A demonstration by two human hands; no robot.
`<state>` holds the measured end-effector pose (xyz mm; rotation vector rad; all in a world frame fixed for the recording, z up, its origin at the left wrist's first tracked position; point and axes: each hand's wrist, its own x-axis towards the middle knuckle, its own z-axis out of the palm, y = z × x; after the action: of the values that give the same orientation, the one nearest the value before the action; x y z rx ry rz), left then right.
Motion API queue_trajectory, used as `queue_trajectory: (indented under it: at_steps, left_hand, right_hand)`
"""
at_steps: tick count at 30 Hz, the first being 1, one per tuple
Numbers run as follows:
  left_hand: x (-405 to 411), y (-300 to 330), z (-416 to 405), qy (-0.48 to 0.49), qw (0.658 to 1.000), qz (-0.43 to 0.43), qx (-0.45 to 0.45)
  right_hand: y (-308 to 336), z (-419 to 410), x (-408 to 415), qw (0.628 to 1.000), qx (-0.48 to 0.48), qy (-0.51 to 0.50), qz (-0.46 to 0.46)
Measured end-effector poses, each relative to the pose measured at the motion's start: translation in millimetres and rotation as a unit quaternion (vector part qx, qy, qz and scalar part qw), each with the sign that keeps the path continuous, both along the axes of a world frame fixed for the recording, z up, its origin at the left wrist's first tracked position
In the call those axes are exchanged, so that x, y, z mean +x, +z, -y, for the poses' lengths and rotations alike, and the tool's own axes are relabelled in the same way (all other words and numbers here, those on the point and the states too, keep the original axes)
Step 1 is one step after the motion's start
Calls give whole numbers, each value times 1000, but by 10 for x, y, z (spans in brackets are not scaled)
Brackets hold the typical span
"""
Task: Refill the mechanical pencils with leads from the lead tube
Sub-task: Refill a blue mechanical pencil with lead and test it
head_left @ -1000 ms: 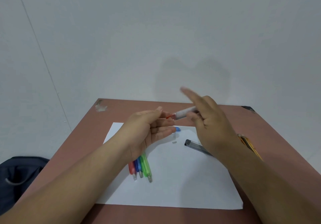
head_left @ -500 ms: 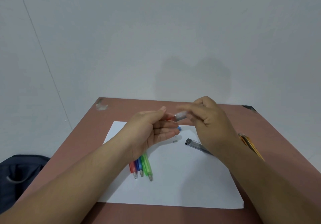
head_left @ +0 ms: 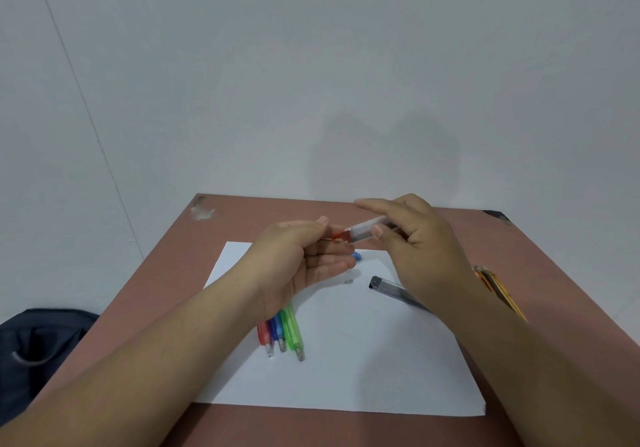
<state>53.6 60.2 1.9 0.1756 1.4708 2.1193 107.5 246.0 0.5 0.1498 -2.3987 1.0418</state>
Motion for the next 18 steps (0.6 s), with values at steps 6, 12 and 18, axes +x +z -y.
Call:
queue_trajectory:
  at_steps: [6,12,18]
  left_hand:
    - [-23,-38,0,13,999,-24,-30]
    - [-3,-19,-2,10,1000,-17,-22]
    - [-1,-17,-2,9,1000,-16,-20]
  right_hand:
    - [52,4,16,999,-31,-10,14]
    - [61,13,17,999,-52,5,-3]
    - [62,19,31,1000,-17,10,-9]
